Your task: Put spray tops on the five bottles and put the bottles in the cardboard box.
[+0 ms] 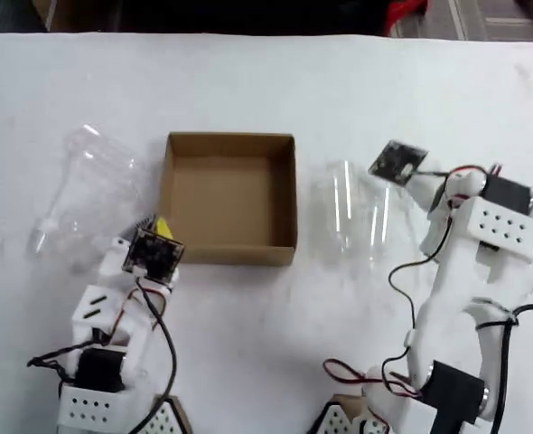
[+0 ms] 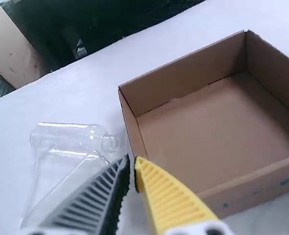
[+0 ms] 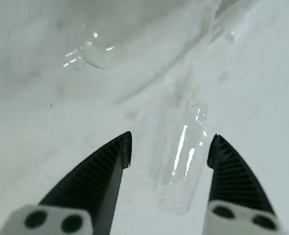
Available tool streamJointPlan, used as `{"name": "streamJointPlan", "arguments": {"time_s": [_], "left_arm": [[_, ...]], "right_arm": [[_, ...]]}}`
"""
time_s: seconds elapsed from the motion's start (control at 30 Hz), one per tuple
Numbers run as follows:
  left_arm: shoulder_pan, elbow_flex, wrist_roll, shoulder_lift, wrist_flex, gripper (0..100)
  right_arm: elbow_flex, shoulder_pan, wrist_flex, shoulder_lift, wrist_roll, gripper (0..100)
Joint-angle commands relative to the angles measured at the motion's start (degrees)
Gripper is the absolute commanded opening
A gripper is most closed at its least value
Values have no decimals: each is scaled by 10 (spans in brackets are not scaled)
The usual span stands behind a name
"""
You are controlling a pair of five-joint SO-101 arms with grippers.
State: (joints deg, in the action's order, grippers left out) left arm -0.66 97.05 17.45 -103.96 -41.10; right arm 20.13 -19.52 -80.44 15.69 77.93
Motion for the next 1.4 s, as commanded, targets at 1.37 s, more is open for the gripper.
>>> {"name": "streamJointPlan", "arguments": {"time_s": [1.37], "left_arm": [[-1,-7,23,-6,14,24]], "right_arm": [[-167,-53,105,-309,-49,226]]}}
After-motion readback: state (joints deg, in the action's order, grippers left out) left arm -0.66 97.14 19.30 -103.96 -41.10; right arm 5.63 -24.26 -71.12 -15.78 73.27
